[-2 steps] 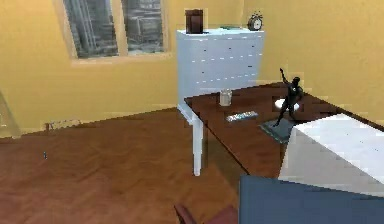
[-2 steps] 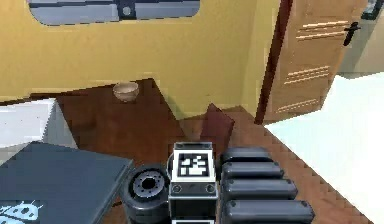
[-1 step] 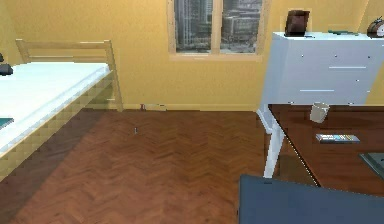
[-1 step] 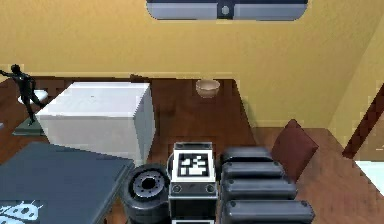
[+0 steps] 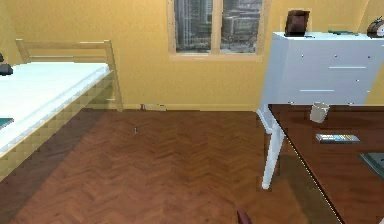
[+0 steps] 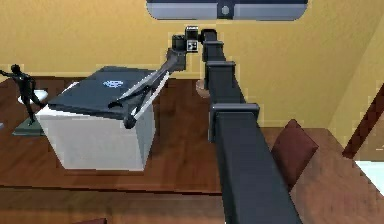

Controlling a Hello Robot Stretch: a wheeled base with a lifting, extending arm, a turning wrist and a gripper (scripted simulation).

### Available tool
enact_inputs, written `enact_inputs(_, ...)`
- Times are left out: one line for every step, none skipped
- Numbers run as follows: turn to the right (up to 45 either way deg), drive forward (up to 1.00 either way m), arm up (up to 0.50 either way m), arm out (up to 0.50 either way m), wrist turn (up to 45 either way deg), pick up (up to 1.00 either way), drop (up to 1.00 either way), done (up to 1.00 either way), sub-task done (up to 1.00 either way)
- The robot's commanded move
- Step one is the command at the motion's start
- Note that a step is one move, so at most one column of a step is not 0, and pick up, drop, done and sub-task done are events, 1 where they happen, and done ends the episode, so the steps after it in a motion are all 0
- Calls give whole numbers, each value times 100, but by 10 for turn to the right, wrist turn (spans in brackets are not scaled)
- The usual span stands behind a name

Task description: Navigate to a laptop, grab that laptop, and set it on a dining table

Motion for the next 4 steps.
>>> enact_inputs(0,0,0,0,390,0,0,0,0)
enact_inputs(0,0,-32,0,0,0,0,0,0)
enact_inputs(0,0,0,0,0,0,100,0,0)
enact_inputs(0,0,0,-10,0,0,0,0,0)
